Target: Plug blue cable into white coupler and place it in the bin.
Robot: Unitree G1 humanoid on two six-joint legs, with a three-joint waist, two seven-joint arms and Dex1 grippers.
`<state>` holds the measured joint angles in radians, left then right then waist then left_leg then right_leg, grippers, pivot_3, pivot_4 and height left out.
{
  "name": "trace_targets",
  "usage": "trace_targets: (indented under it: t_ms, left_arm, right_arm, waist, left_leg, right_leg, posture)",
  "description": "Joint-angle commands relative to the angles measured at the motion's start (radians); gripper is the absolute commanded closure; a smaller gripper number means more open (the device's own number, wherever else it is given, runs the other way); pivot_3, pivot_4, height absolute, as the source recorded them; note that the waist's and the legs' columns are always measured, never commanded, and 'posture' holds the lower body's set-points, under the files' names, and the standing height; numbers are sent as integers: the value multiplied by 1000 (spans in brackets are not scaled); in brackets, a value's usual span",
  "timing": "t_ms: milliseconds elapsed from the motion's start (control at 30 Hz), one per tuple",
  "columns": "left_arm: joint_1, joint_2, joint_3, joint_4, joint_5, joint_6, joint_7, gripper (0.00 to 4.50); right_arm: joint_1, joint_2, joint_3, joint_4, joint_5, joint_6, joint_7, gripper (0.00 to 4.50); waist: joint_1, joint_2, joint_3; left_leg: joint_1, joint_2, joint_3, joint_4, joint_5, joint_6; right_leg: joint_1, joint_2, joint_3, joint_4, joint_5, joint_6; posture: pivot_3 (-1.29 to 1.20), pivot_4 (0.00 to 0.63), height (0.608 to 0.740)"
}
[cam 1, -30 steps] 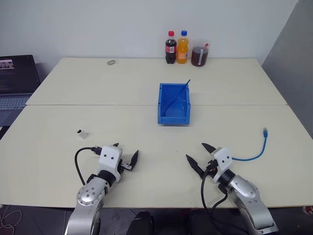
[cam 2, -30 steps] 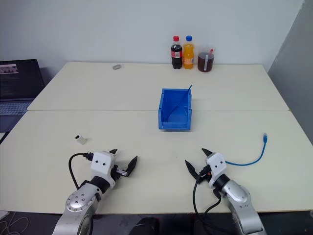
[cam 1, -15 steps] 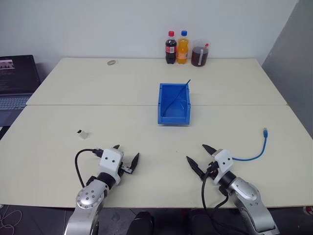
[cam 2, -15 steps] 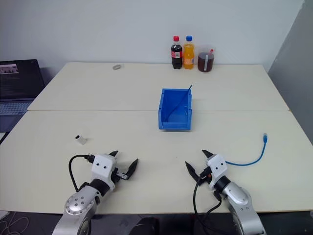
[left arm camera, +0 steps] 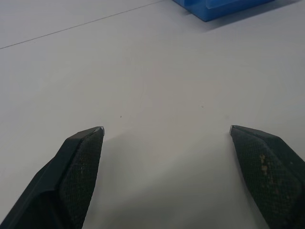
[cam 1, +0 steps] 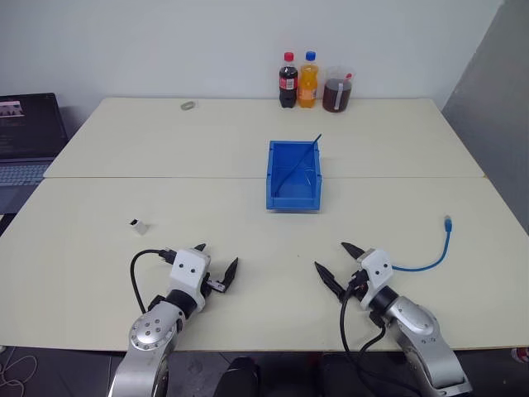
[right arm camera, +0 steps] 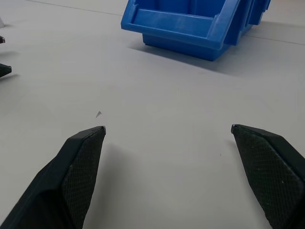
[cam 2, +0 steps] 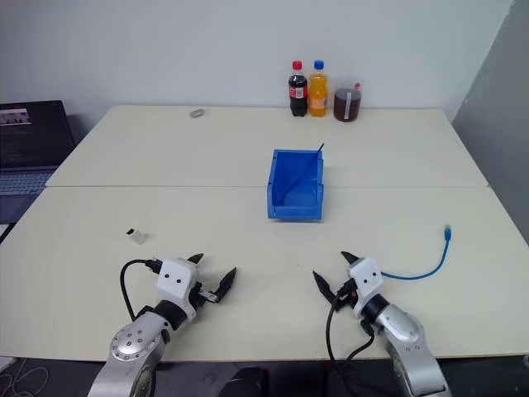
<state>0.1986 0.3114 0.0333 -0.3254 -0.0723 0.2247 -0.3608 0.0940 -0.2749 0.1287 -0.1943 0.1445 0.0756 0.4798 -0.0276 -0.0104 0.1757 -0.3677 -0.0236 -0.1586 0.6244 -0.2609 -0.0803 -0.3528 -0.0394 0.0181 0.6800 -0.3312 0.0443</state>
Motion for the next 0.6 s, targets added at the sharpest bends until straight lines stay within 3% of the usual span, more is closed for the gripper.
trace_targets:
  t_ms: [33,167,333,600]
  left_arm:
    - [-6,-1,-2,-59,-89,-10,-66,43]
    - [-38,10,-23,-83,-138,14,-121,43]
    - [-192,44,-64,-62,-158,60,-188,43]
    - [-419,100,-162,-51,-261,216,-357,43]
  right_arm:
    - [3,-7,-22,-63,16,2,-4,0]
    - [30,-8,-55,-107,15,-7,-27,0]
    - [108,0,-198,-232,27,19,-128,0]
    - [166,-23,-442,-327,17,260,-286,0]
  waist:
    - [0,0,0]
    - [1,0,0]
    - [14,2,1]
    - [1,3,1]
  left_leg:
    - [0,0,0,0,0,0]
    - [-1,1,0,0,0,0]
    - [-2,-1,-2,1,0,0]
    - [-1,-1,2,1,0,0]
  right_leg:
    - [0,0,0,0,0,0]
    - [-1,-1,0,0,1,-1]
    - [-1,0,-1,0,0,1]
    - [-1,1,0,0,1,-2]
  posture:
    - [0,150,740]
    - [0,150,740]
    - [0,150,740]
    - [0,150,740]
